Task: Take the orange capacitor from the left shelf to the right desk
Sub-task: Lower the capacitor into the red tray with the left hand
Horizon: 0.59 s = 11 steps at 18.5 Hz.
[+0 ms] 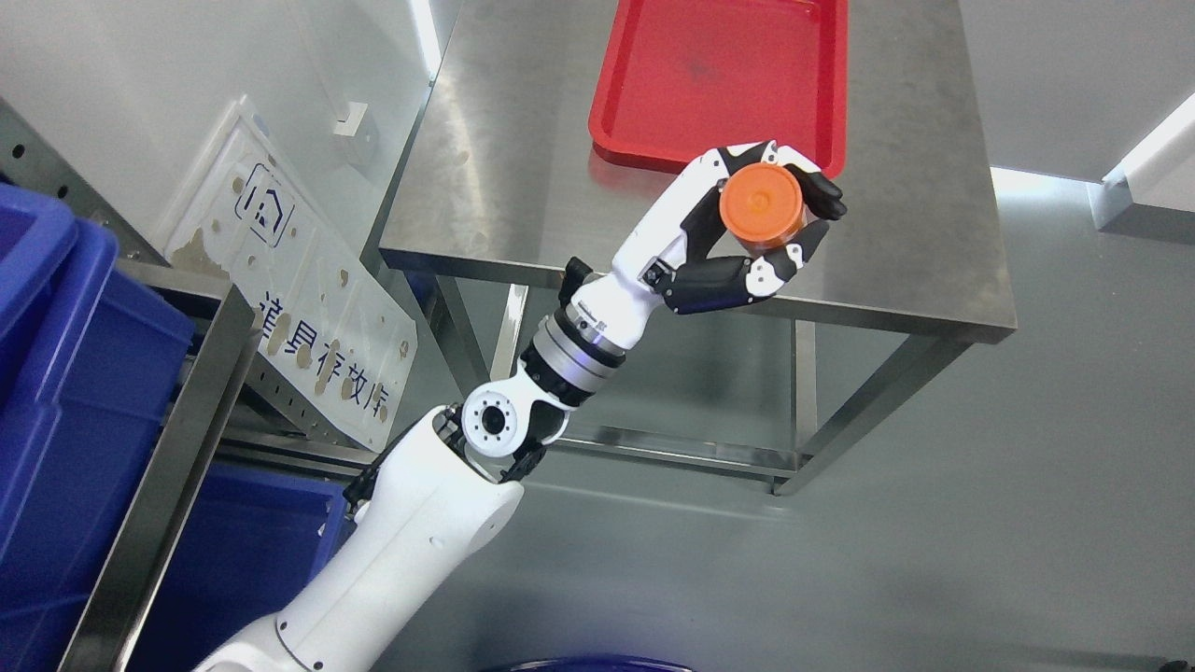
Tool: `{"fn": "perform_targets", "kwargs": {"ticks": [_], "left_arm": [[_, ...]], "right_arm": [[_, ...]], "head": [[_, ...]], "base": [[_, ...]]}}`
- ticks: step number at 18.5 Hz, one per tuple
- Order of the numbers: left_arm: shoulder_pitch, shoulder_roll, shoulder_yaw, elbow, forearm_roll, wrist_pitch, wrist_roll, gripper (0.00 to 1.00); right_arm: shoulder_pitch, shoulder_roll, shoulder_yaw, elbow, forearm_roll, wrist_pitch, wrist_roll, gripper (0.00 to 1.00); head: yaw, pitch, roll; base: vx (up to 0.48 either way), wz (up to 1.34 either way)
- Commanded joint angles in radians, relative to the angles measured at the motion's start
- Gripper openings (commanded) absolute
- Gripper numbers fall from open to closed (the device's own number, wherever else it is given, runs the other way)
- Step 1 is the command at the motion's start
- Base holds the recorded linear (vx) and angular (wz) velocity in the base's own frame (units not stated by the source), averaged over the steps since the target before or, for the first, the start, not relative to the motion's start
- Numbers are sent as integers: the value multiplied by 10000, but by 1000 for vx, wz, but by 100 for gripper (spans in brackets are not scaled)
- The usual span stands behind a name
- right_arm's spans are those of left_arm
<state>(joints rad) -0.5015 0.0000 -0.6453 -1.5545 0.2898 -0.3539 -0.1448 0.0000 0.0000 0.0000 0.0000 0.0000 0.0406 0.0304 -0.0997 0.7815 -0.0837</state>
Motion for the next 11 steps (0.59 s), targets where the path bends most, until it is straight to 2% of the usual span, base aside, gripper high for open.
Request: {"fn": "perform_targets", "kwargs": {"ticks": [1,3,11], "left_arm": [[-2344,175,179,2808,-30,1509,296,5],[-2775,175,163,3530,-30,2018,664,5],[-2931,175,-5,5127,-15,2035,773,5]], "right_arm": [[338,-175,-123,-230,0,-7,3,100],[338,-175,-123,-230,0,-7,3,100],[338,-175,-123,-230,0,-7,3,100]], "head": [[0,0,0],[0,0,0],[0,0,0]], "base": [[283,-18],[292,3],[204,-2]]}}
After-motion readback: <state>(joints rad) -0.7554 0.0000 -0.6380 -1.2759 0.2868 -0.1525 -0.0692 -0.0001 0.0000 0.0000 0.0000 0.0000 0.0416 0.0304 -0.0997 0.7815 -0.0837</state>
